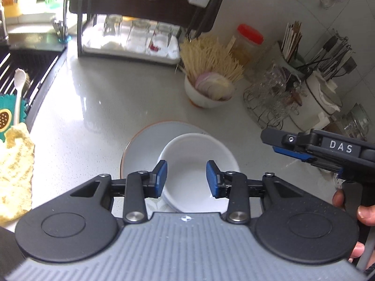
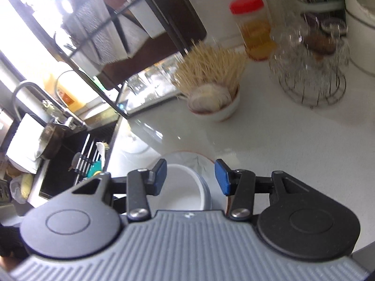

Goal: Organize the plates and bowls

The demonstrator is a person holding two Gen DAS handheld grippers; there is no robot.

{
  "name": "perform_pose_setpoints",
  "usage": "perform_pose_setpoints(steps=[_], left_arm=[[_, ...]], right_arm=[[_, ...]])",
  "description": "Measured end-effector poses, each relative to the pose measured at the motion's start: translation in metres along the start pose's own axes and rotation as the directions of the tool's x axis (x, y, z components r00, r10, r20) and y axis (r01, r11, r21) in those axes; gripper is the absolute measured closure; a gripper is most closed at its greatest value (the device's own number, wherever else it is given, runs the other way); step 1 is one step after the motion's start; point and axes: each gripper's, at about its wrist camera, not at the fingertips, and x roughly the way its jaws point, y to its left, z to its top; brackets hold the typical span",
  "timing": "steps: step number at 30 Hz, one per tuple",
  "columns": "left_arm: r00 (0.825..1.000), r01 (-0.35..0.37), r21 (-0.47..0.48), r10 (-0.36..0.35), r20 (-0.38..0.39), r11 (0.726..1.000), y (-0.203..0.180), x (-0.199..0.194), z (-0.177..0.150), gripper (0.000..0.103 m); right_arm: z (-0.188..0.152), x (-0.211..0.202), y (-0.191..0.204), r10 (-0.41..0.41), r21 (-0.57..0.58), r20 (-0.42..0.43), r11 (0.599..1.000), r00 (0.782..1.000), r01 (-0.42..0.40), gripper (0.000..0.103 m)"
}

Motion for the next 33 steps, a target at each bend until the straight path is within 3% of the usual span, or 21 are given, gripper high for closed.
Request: perform_pose_setpoints(steps=[9, 19, 33], left_arm=[[0.993, -0.03, -0.002, 0.03, 0.115, 1.0, -0.034, -0.053, -0.013, 0.061], [0.979, -0.048, -0.043, 0.056, 0.194, 0.998, -0.059, -0.11, -0.054, 0.061], [0.976, -0.079, -0.009, 0.079, 0.203, 0.997, -0.077, -0.158, -0.112, 0.061]], right_arm=[[0.01, -0.079, 0.007, 0.051, -0.112, 0.156, 0.993, 0.986, -0.034, 0.054], [-0.018, -0.141, 0.006, 0.081, -0.17, 0.192, 0.984, 0.978, -0.048, 0.054], [-0.082, -0.176, 0.018, 0.083, -0.232, 0.186, 0.972, 0.979, -0.039, 0.054]])
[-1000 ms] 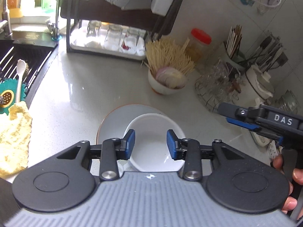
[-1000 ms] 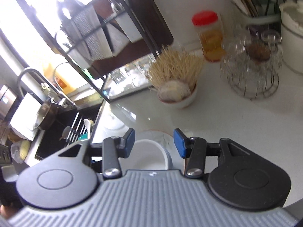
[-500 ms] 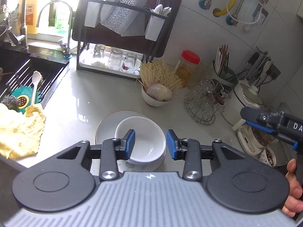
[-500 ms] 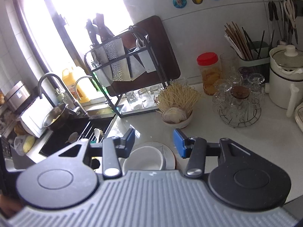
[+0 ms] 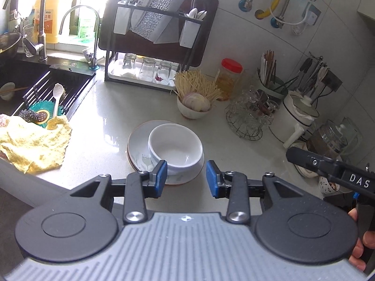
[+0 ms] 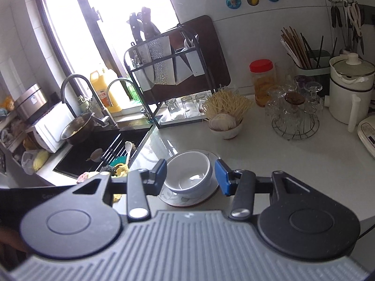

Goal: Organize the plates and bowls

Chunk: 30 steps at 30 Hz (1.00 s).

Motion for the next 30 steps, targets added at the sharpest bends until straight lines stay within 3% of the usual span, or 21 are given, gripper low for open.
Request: perform_pose_setpoints(steps=[12, 20, 28, 30], left_arm=[[0.999, -0.004, 0.069, 0.002, 0.037, 0.998, -0.022, -0.04, -0.033, 0.061], [1.0, -0.003, 0.06, 0.002, 0.025, 0.998, -0.033, -0.054, -0.061, 0.061], [1.0, -0.026, 0.072, 0.025, 0.016, 0.997, -0.035, -0.061, -0.082, 0.061], [1.0, -0.027, 0.07, 0.026, 0.016, 0.997, -0.034, -0.063, -0.083, 0.056]], right_arm=[[-0.028, -0.031, 0.011, -0.016, -0.009, 0.026, 1.0, 1.0, 0.016, 0.054], [-0.047, -0.048, 0.013, -0.03, -0.045, 0.033, 0.999, 0.999, 0.031, 0.054], [-0.07, -0.052, 0.012, -0.04, -0.045, -0.012, 0.998, 0.999, 0.04, 0.054], [-0.072, -0.053, 0.014, -0.04, -0.057, -0.011, 0.998, 0.999, 0.04, 0.054]])
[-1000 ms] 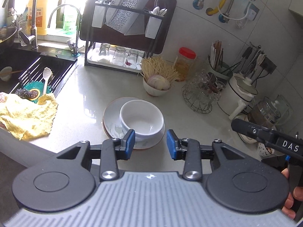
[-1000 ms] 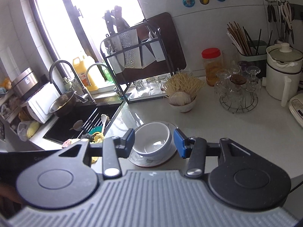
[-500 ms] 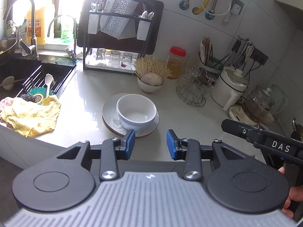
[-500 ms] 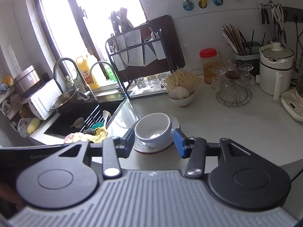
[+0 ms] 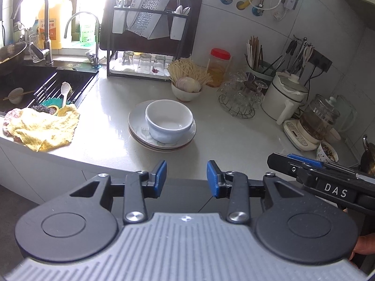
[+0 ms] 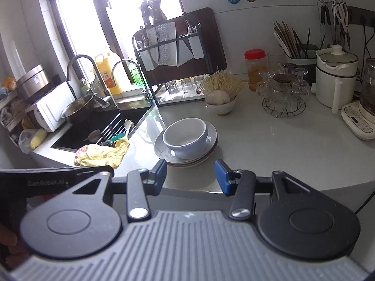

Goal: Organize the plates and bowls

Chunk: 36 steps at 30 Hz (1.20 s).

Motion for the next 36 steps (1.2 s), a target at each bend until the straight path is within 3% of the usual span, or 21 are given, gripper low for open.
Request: perform_pose_setpoints(steps=[3, 5, 9, 11, 14, 17, 24, 29, 36], left_arm=[[1.0, -0.006, 0.004, 0.006, 0.013, 1.0, 0.001, -0.005, 0.001, 0.05], [1.0, -0.021, 0.015, 0.021, 0.021, 1.0, 0.001, -0.006, 0.003, 0.041], [0.998, -0.051, 0.034, 0.051, 0.027, 0.998, 0.003, -0.009, 0.005, 0.031], [0.998, -0.064, 0.04, 0.063, 0.027, 0.997, 0.006, -0.009, 0.005, 0.02], [0.997, -0.072, 0.044, 0.071, 0.012, 0.996, 0.011, -0.006, 0.005, 0.015], [0.998, -0.056, 0.053, 0.056, -0.009, 0.997, 0.011, -0.004, 0.006, 0.012], [0.997, -0.073, 0.094, 0.072, 0.014, 0.993, 0.005, -0.007, 0.008, 0.008], [0.997, -0.078, 0.079, 0.076, 0.03, 0.994, 0.005, -0.012, 0.006, 0.005], [0.996, -0.085, 0.068, 0.085, 0.013, 0.994, 0.005, -0.01, 0.002, 0.005]], right_arm=[[0.002, -0.003, 0.003, -0.008, -0.023, 0.012, 1.0, 1.0, 0.009, 0.05], [0.004, -0.004, 0.003, -0.015, -0.026, 0.022, 1.0, 1.0, 0.015, 0.04], [0.005, -0.003, 0.0, -0.023, -0.014, 0.028, 1.0, 0.999, 0.023, 0.037], [0.003, -0.002, -0.001, -0.025, -0.01, 0.029, 1.0, 0.999, 0.026, 0.037], [0.0, 0.0, -0.002, -0.036, 0.0, 0.023, 0.999, 0.999, 0.036, 0.034], [-0.001, -0.003, -0.002, -0.044, 0.015, 0.023, 0.999, 0.999, 0.044, 0.029], [0.0, -0.01, -0.006, -0.068, 0.033, 0.043, 0.997, 0.997, 0.067, 0.028], [-0.003, -0.014, -0.004, -0.066, 0.028, 0.049, 0.997, 0.997, 0.065, 0.0], [-0.003, -0.015, -0.001, -0.064, 0.022, 0.048, 0.998, 0.997, 0.063, 0.0]])
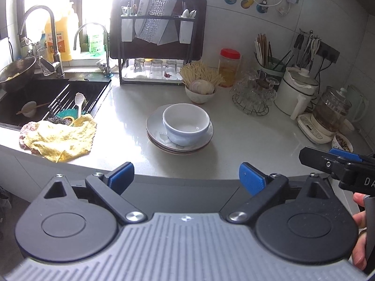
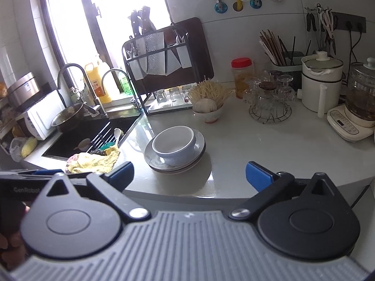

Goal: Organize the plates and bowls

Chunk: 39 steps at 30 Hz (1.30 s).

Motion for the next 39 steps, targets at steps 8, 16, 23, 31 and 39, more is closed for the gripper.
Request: perform_pose_setpoints(steps=[8, 16, 23, 31, 39], left_arm=[[1.0, -0.026, -0.003, 0.026, -0.008, 1.0, -0.001, 0.001, 0.001, 0.003], [1.0, -0.014, 0.023, 0.014, -0.005, 1.0, -0.007, 0.0, -0.003, 0.003], [1.0, -0.006, 0.002, 0.006, 0.025, 1.0, -0.007, -0.009, 0.003, 0.003], [0.999, -0.026, 0.008, 0.026, 0.031, 1.0, -0.009, -0.012, 0.001, 0.003], [0.999, -0.038, -0.01, 0.038, 0.029, 0.999, -0.006, -0.013, -0.002, 0.002]], right_arm=[[-0.001, -0.002, 0.001, 0.003, -0.012, 0.004, 1.0, 1.0, -0.003, 0.0], [-0.001, -0.004, -0.003, -0.008, -0.002, 0.006, 1.0, 1.0, 0.008, 0.0], [-0.002, -0.009, -0.004, -0.019, 0.0, 0.012, 1.0, 1.0, 0.019, 0.0], [-0.002, -0.011, -0.006, -0.015, 0.008, 0.014, 1.0, 1.0, 0.014, 0.0], [-0.002, -0.01, -0.006, -0.022, 0.001, 0.011, 1.0, 1.0, 0.022, 0.0]])
